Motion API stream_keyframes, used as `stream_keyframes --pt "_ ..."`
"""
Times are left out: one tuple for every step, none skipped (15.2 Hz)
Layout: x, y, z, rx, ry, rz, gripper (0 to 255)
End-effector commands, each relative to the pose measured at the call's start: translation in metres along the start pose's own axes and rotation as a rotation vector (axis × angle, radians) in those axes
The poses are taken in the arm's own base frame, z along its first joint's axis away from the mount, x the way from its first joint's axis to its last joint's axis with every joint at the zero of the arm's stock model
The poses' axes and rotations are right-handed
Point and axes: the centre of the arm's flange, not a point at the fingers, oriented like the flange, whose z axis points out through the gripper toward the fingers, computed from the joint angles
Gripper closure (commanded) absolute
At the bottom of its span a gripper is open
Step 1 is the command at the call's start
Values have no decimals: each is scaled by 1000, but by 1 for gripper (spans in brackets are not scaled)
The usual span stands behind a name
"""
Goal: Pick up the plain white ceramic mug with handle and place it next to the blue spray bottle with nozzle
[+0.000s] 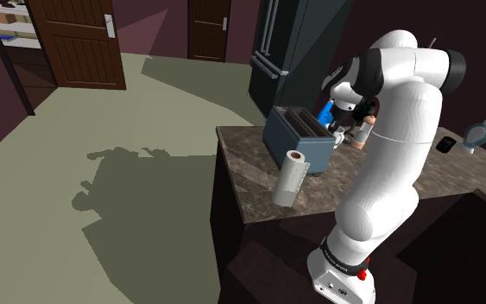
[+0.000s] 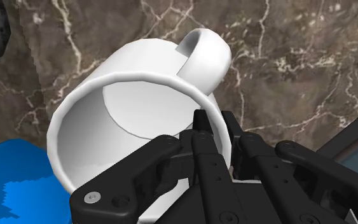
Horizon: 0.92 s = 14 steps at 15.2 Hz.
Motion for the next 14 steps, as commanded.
stream_keyframes --pt "1 0 3 -1 1 0 255" --pt "1 0 3 -1 1 0 255" --pt "1 0 3 -1 1 0 255" --pt "1 0 3 -1 1 0 255" --pt "1 0 3 -1 1 0 255" --pt "1 0 3 -1 1 0 255" --pt "1 0 3 -1 1 0 255" --pt "1 0 3 -1 1 0 0" --pt "1 0 3 -1 1 0 0" --pt "1 0 3 -1 1 0 0" --pt "1 0 3 -1 1 0 0" --pt "1 0 3 -1 1 0 0" --pt "1 0 3 -1 1 0 0" --pt "1 0 -10 -1 1 0 0"
